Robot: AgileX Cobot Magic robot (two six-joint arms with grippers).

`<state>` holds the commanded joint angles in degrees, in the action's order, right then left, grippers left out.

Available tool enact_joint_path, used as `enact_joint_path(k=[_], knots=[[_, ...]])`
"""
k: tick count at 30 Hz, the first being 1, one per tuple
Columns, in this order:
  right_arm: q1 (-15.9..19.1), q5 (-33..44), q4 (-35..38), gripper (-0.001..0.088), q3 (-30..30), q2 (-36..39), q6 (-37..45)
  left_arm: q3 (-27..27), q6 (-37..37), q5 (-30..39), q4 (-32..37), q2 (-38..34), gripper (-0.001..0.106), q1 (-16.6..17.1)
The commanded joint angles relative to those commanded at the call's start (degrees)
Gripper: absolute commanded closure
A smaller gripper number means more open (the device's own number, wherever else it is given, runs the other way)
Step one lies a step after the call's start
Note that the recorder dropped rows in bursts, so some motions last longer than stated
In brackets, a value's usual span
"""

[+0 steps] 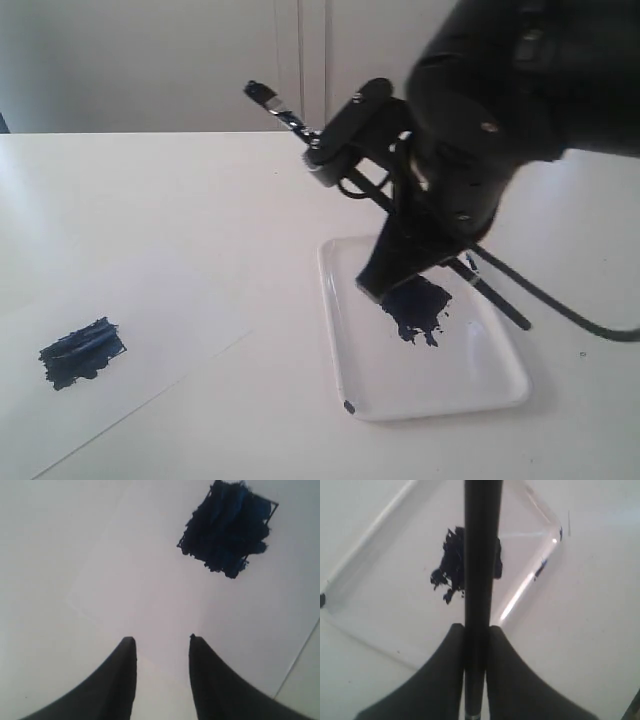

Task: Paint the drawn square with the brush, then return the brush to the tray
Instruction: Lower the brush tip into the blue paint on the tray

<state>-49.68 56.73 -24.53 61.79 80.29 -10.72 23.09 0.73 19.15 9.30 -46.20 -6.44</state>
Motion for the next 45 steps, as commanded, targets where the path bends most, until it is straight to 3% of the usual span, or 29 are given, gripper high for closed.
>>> enact_joint_path(k=[7,18,24,33,39,45], knots=[[2.57,-5.21,6.78,0.0868,-13.73,-9.81,-0.37,0.0,-0.16,0.63,-7.22,8.27,0.069,0.0],[2.57,-10.14,8.77,0.0868,-29.0,-11.8,-12.39,0.0,0.0,1.84,-11.47,13.66,0.074,0.0],[2.57,-10.38,10.45,0.0868,-31.17,-10.76,-17.95,0.0,0.4,1.59,-11.47,15.28,0.074,0.0],[3.58,-15.82,21.39,0.0868,-31.03,-5.2,-17.95,0.0,0.4,1.69,-11.91,17.61,0.074,0.0],[3.58,-16.83,22.79,0.0868,-30.94,1.88,-17.95,0.0,0.51,1.7,-12.02,17.61,0.074,0.0],[3.58,-23.23,24.17,0.0868,-30.94,4.62,-17.95,0.0,0.51,1.7,-12.02,17.61,0.074,0.0]])
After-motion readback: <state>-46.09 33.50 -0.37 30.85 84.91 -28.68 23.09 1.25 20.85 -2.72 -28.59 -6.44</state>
